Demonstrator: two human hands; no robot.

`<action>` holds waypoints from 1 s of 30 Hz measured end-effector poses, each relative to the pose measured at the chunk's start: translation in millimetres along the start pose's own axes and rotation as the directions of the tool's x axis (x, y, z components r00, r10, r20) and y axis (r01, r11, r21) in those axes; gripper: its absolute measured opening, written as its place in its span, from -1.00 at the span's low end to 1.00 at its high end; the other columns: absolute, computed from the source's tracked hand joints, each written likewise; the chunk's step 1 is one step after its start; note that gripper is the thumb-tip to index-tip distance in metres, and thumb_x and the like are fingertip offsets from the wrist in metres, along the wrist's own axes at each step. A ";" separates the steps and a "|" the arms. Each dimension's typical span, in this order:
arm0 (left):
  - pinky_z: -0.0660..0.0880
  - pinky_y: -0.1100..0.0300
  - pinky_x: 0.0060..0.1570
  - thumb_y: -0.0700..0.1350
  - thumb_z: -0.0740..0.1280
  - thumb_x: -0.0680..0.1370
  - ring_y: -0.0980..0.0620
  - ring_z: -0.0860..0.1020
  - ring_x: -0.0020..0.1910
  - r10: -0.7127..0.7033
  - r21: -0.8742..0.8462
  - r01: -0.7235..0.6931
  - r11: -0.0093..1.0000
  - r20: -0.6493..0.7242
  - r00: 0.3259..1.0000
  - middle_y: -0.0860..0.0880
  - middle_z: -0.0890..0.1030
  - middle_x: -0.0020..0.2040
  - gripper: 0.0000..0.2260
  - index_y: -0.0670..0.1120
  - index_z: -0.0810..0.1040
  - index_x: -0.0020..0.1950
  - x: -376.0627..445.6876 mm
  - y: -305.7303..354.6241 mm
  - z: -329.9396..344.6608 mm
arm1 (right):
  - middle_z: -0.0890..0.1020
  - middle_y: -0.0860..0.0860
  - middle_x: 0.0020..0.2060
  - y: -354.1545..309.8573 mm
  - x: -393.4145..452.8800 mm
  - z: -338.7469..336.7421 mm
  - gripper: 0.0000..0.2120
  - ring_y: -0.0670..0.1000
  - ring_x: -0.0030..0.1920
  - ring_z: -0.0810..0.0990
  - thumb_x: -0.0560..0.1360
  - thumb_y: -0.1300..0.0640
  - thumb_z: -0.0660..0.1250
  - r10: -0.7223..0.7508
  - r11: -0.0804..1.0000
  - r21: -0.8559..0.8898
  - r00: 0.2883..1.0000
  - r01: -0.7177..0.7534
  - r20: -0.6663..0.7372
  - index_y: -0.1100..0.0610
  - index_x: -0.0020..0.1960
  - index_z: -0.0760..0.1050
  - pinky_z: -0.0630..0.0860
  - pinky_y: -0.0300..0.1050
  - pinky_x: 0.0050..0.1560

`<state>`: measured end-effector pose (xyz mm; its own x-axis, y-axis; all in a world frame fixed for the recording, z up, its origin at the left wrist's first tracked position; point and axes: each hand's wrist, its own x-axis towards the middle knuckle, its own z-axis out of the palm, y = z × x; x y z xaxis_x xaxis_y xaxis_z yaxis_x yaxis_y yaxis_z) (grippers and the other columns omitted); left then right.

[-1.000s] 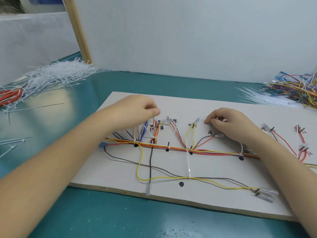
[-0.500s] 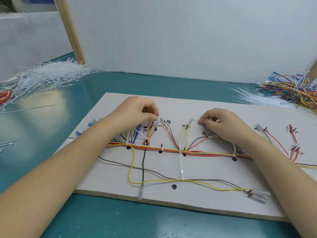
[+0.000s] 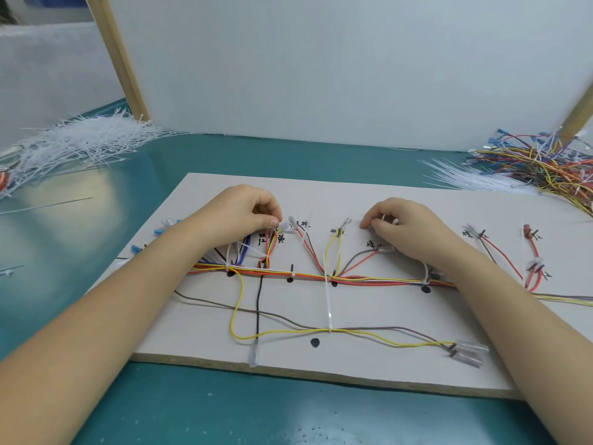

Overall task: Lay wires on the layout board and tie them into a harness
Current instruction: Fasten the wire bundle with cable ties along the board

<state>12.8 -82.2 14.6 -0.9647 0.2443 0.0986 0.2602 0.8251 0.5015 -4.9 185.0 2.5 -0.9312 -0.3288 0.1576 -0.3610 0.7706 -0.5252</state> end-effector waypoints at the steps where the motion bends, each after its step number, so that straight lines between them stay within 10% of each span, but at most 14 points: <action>1: 0.34 0.48 -0.28 -0.18 0.37 0.49 0.29 0.48 -0.28 0.006 0.020 -0.007 1.000 0.014 1.000 0.18 0.56 -0.27 -0.81 0.11 0.54 -0.22 0.0 -0.1 0.4 | 0.48 -0.14 -0.23 -0.2 -0.1 0.2 -0.78 -0.18 -0.24 0.45 0.51 0.22 0.20 -0.003 1.000 -0.001 1.000 0.003 -0.002 -0.01 -0.16 0.57 0.28 -0.50 -0.29; 7: 0.36 0.25 0.01 -0.22 0.28 0.56 0.11 0.48 -0.05 0.052 0.137 -0.066 0.988 0.106 0.993 0.01 0.55 0.00 -0.80 -0.04 0.63 0.09 0.5 1.9 0.2 | 0.47 -0.15 -0.24 -0.6 0.9 -0.1 -0.78 -0.19 -0.25 0.44 0.51 0.22 0.19 -0.005 1.000 -0.018 1.000 0.005 -0.001 -0.01 -0.16 0.56 0.27 -0.51 -0.30; 13: 0.30 0.53 -0.09 -0.35 0.25 0.54 0.10 0.47 -0.04 0.086 0.012 -0.089 0.996 0.149 0.985 0.00 0.51 0.00 -0.71 -0.04 0.62 0.11 -1.6 3.2 -3.1 | 0.47 -0.15 -0.23 -0.4 1.4 -0.2 -0.78 -0.19 -0.23 0.44 0.51 0.22 0.19 -0.008 1.000 -0.029 1.000 0.008 -0.004 0.00 -0.14 0.57 0.27 -0.52 -0.29; 22: 0.33 0.22 -0.03 -0.36 0.15 0.57 -0.09 0.46 -0.07 0.057 0.087 -0.088 0.992 0.311 0.949 -0.05 0.44 -0.08 -0.57 0.08 0.50 0.27 -1.7 10.3 -9.0 | 0.46 -0.15 -0.25 -0.8 1.5 -0.1 -0.78 -0.19 -0.24 0.43 0.51 0.22 0.18 -0.013 0.999 -0.037 1.000 0.013 0.000 0.00 -0.15 0.56 0.26 -0.52 -0.31; 30: 0.32 0.40 -0.24 -0.23 0.23 0.56 0.19 0.41 -0.23 -0.045 0.120 0.011 0.993 0.278 0.960 0.12 0.44 -0.17 -0.77 0.10 0.44 0.09 3.5 1.6 -10.2 | 0.46 -0.16 -0.24 -0.8 1.4 0.0 -0.77 -0.20 -0.25 0.43 0.51 0.22 0.18 -0.009 1.000 -0.029 1.000 0.009 -0.003 -0.03 -0.17 0.54 0.27 -0.52 -0.31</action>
<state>9.4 -85.1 24.5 -0.9258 0.3392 -0.1666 0.2522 0.8829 0.3962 -5.9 184.0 3.1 -0.9280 -0.3342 0.1646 -0.3706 0.7833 -0.4990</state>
